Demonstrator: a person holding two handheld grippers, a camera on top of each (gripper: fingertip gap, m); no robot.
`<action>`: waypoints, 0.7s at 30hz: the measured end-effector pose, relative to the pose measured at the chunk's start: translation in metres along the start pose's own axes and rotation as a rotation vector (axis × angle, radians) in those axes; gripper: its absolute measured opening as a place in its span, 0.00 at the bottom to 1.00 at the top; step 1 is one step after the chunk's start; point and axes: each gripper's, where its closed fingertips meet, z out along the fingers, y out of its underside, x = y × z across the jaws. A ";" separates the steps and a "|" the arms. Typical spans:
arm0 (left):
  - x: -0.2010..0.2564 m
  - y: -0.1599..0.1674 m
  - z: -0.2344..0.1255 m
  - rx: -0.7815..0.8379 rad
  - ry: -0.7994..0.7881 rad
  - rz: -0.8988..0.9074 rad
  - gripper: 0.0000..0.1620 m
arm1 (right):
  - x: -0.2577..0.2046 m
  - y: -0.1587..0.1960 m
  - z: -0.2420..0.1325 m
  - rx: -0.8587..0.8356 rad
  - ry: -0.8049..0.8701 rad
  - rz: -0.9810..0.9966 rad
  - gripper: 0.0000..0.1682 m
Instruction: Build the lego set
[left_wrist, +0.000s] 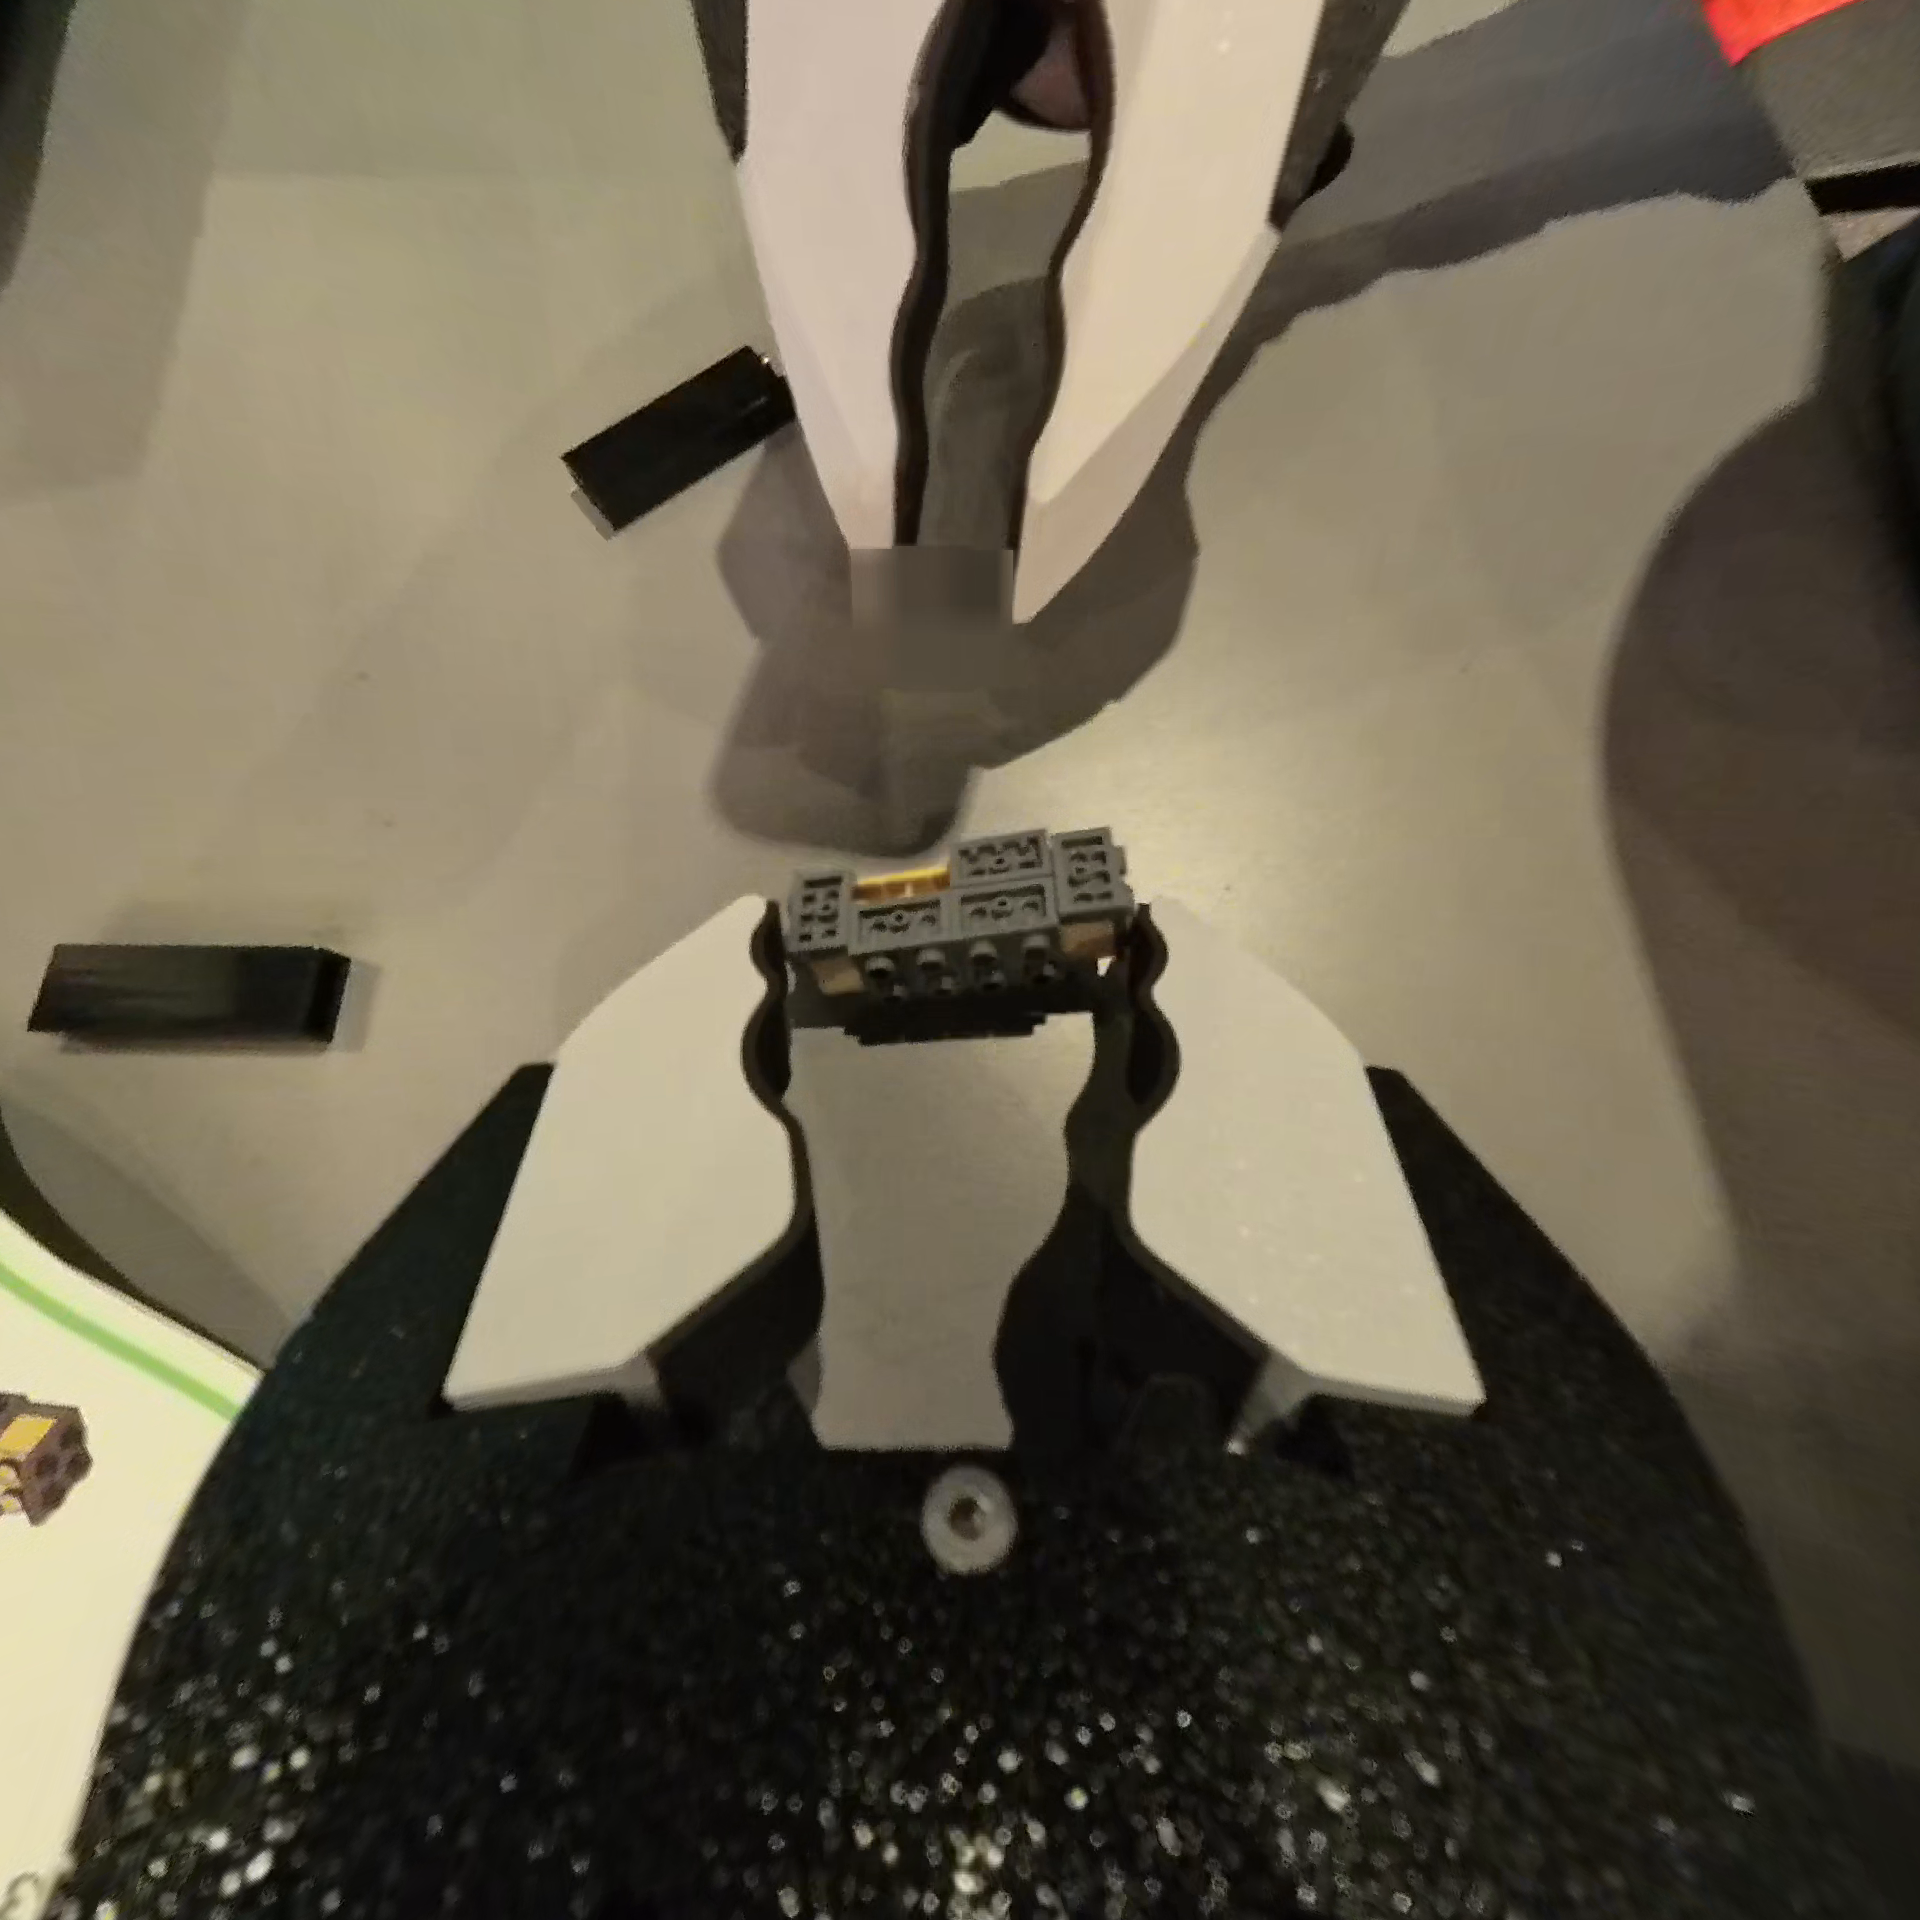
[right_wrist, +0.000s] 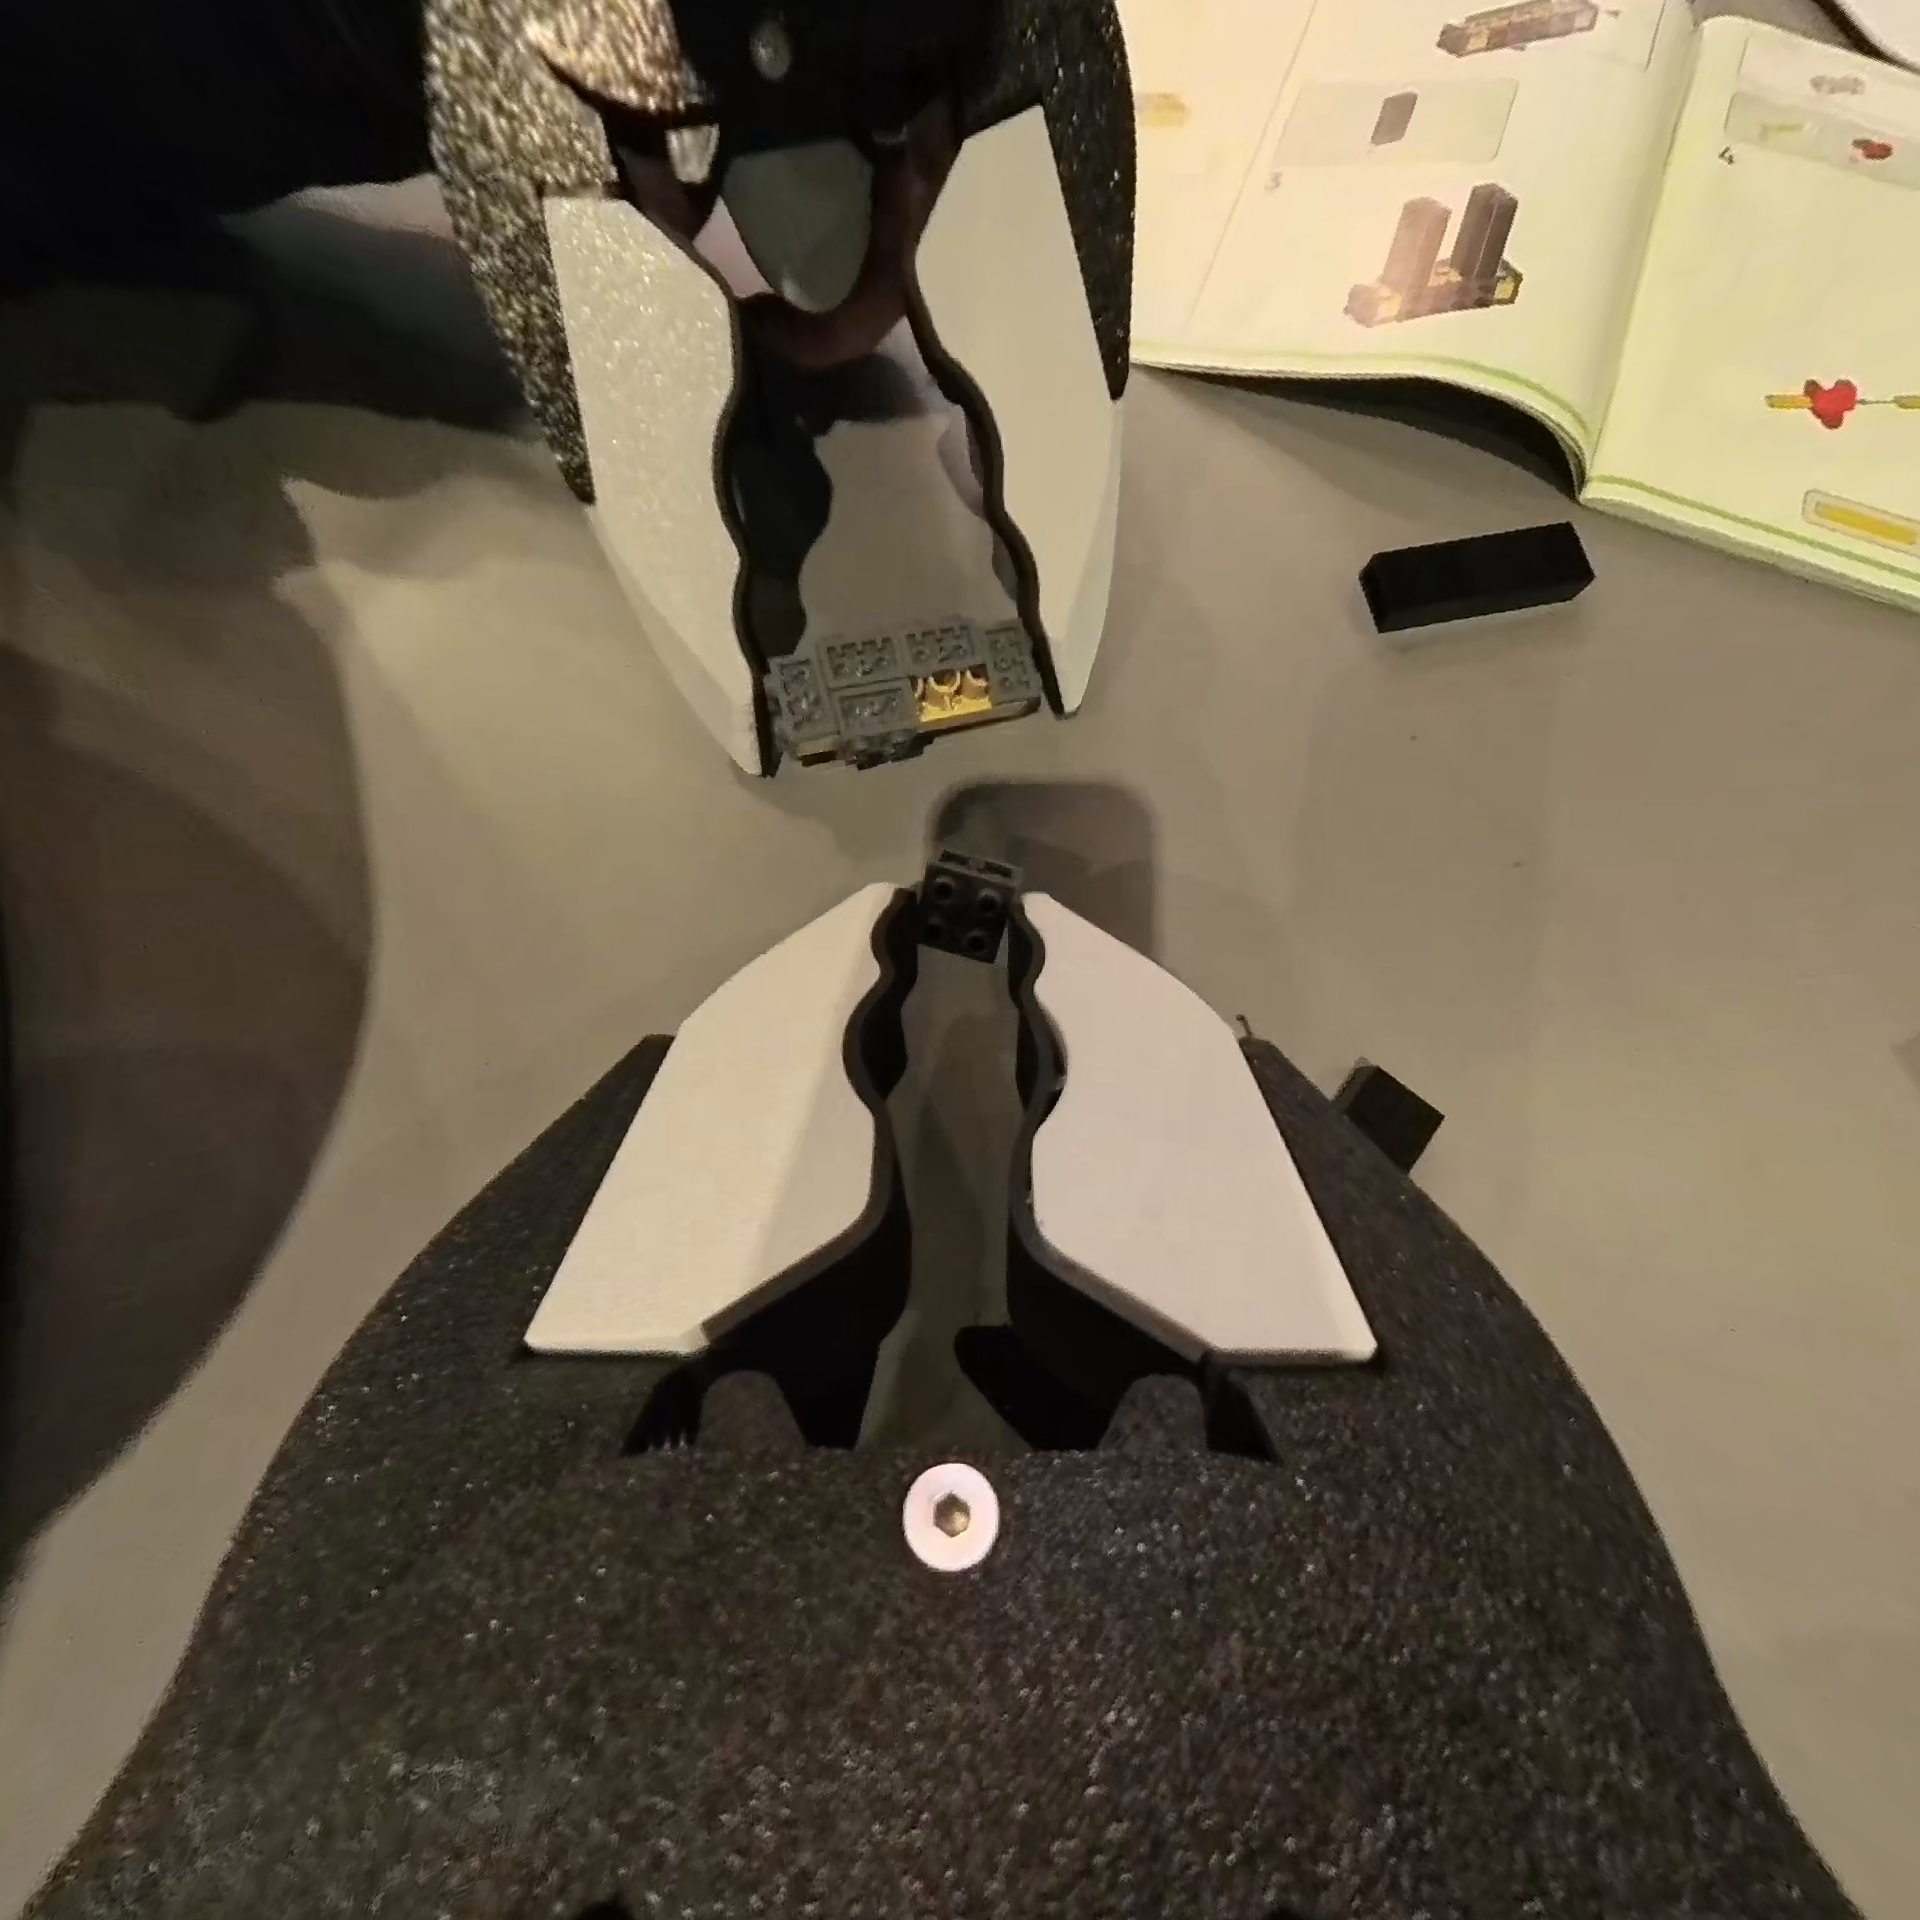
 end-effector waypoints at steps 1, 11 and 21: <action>-0.001 0.000 0.000 -0.002 -0.009 -0.011 0.45 | 0.000 -0.001 0.000 0.012 -0.005 -0.002 0.10; -0.005 -0.020 -0.018 0.120 -0.184 -0.021 0.42 | -0.007 -0.025 -0.008 0.231 -0.112 -0.034 0.09; 0.005 -0.090 -0.037 0.273 -0.504 0.418 0.17 | -0.020 -0.068 -0.046 0.494 -0.574 0.408 0.09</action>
